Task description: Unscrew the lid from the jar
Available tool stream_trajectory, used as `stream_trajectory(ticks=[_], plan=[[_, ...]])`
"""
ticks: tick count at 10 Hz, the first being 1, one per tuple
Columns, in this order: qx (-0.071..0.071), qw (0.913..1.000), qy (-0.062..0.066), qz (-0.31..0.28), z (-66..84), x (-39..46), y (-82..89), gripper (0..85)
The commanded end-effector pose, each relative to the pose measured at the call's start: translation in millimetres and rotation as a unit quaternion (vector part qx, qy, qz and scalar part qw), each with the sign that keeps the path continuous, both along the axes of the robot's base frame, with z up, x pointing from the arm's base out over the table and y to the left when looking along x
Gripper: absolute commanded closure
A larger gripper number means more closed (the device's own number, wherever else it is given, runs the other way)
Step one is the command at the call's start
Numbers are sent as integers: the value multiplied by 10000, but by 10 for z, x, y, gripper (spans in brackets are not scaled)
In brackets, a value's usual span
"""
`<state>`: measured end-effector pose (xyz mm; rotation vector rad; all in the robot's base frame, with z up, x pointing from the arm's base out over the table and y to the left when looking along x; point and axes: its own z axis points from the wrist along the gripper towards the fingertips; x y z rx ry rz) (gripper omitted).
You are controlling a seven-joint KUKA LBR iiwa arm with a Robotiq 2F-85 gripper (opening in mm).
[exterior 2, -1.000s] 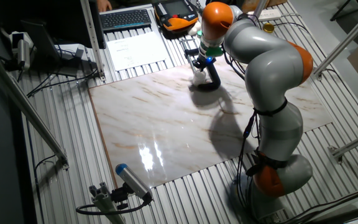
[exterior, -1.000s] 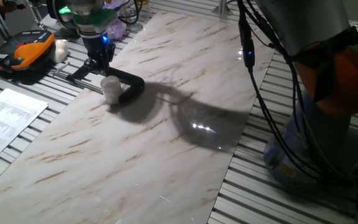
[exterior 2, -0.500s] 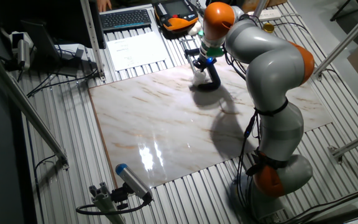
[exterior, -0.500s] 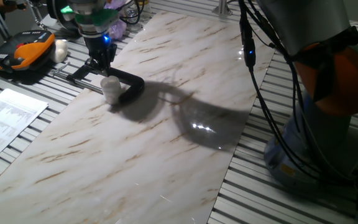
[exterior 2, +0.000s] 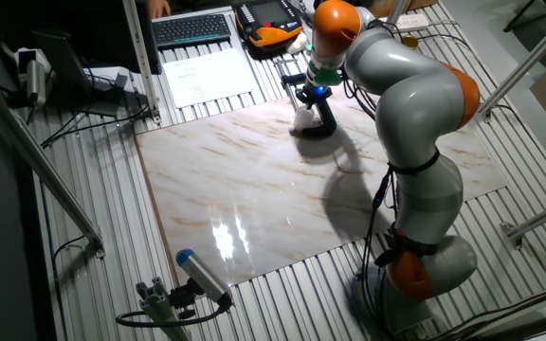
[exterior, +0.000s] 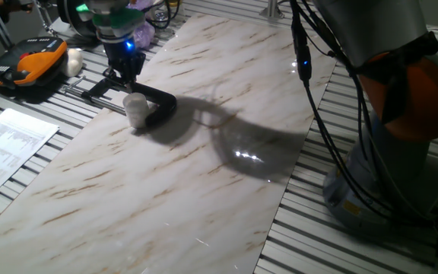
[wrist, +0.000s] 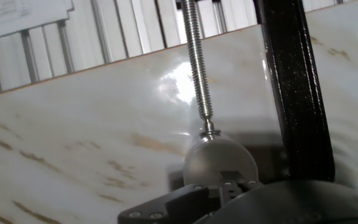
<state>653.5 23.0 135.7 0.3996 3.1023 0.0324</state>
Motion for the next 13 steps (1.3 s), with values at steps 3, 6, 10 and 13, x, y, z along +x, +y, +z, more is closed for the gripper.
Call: stream_trajectory(ticks=[3, 6, 10, 13], plan=[[-40, 9779, -50, -2090, 5, -4, -10, 850], [-44, 9689, -86, -2471, -3, -20, -41, 850], [-209, 9371, -64, -3484, -10, -45, -80, 850], [-125, 9095, 9, -4156, -22, -61, -110, 850]])
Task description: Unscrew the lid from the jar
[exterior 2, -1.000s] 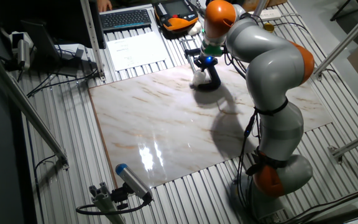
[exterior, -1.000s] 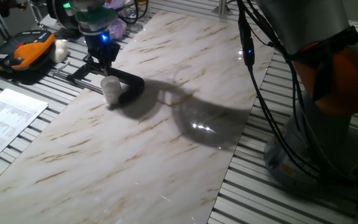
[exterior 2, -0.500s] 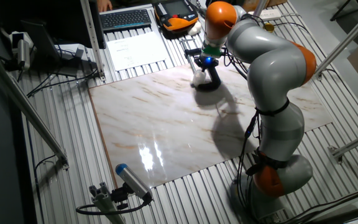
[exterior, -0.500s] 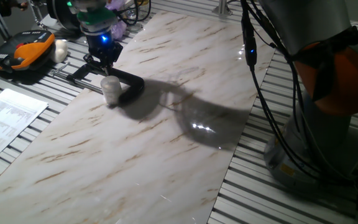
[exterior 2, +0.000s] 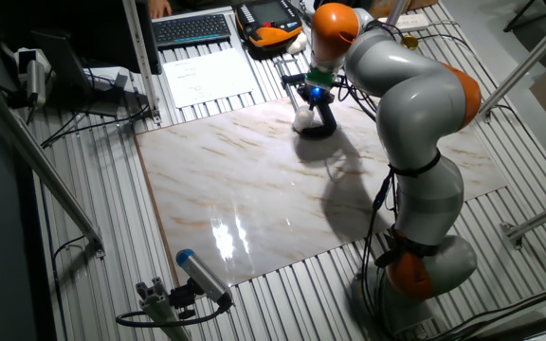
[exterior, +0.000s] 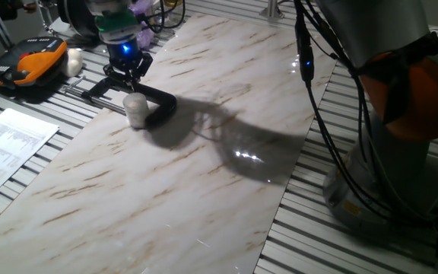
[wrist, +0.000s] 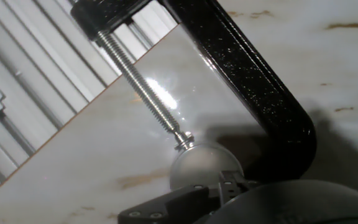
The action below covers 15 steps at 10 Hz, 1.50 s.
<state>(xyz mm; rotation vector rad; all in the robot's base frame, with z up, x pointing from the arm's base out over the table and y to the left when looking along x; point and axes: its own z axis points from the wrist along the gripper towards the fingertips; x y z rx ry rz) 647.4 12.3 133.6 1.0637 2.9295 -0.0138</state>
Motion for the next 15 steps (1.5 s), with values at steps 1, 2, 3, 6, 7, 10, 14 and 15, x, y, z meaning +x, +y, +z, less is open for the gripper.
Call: stream_trajectory(ticks=[1, 2, 3, 6, 7, 10, 14, 15], plan=[[50, 9761, -10, -2172, -9, -14, -18, 850], [52, 9766, -9, -2149, -16, -26, -34, 850], [-84, 9769, 12, -2137, -20, -25, -36, 850], [-27, 9780, 18, -2084, -10, -13, -29, 850], [81, 9777, 14, -2097, -17, -13, -22, 850], [23, 9756, 56, -2196, 5, -30, -22, 850], [-207, 9759, 63, -2172, -51, -29, -43, 850], [-197, 9756, 52, -2186, -61, -17, -52, 850]])
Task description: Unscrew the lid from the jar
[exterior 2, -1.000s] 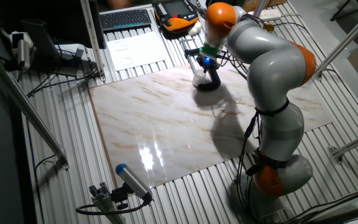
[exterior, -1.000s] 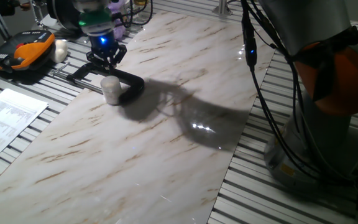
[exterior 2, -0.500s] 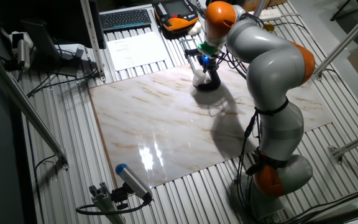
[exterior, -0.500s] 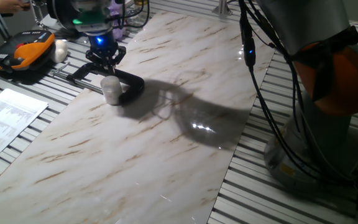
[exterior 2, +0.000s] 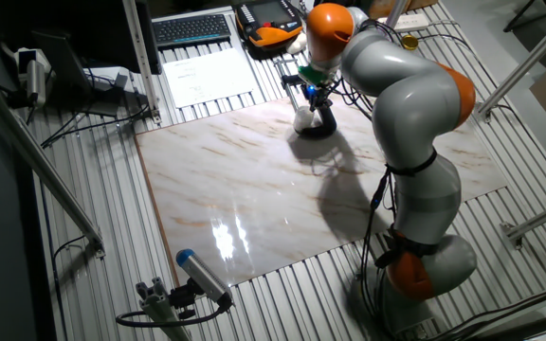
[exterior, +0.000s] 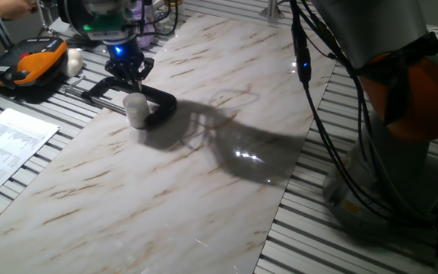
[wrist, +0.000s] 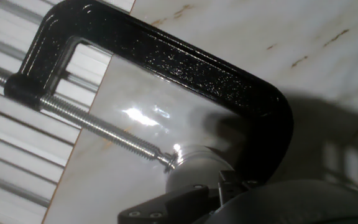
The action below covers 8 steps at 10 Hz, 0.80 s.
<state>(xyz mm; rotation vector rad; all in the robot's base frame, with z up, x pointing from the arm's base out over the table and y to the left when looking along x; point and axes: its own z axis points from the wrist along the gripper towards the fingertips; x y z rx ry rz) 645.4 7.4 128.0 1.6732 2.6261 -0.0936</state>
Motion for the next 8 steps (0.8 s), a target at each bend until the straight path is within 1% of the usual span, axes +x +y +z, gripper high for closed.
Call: stream_trajectory(ticks=[1, 3, 4, 5, 6, 7, 8], plan=[[-9, 10000, 4, 25, 9, 0, 18, 850], [262, 9994, -101, 209, 22, -13, 28, 850], [314, 9991, -125, 271, 1, -23, 44, 850], [245, 9993, -143, 242, -24, -38, 60, 850], [143, 9995, -142, 249, -37, -50, 69, 680], [119, 9993, -137, 341, -37, -52, 72, 680], [160, 9991, -64, 391, -31, -63, 75, 680]])
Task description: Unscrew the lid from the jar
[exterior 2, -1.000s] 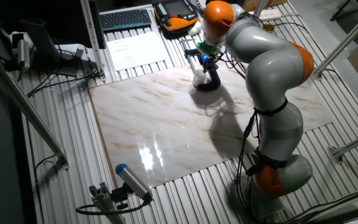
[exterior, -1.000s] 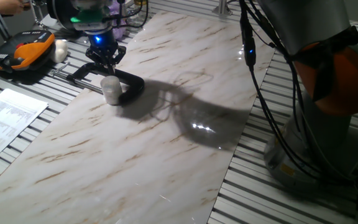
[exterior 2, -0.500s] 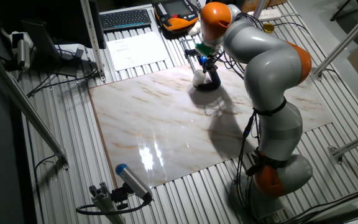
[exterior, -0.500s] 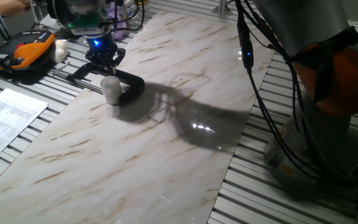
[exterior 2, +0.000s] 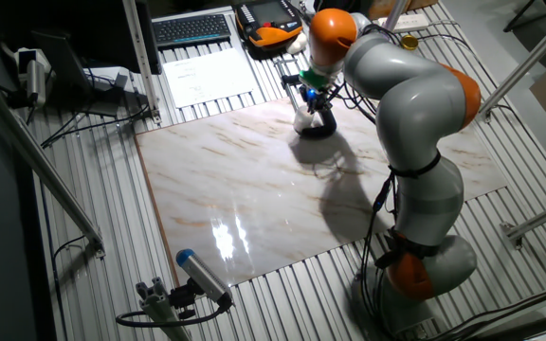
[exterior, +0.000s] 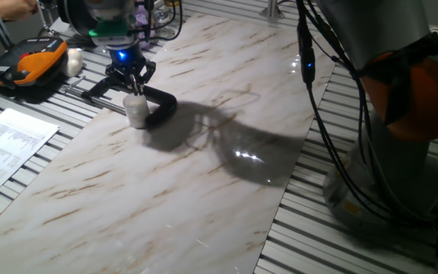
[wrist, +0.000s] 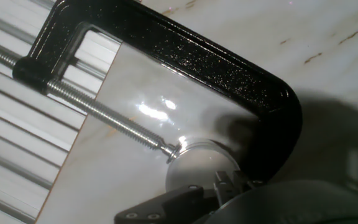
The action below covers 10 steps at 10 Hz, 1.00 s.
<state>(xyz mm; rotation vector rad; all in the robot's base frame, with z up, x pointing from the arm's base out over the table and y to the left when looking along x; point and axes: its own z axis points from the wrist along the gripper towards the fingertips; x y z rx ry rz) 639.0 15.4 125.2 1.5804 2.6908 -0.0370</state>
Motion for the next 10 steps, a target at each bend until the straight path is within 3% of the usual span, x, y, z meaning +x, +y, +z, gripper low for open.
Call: stream_trajectory(ticks=[1, 5, 7, 9, 10], plan=[[32, 9999, 29, -141, 7, -1, 0, 680], [191, 9987, 90, -455, 12, -2, 6, 680], [298, 9965, 13, -775, -6, -7, 11, 680], [42, 9937, 78, -1114, -10, -12, 16, 680], [47, 9935, 47, -1136, -9, -13, 19, 680]])
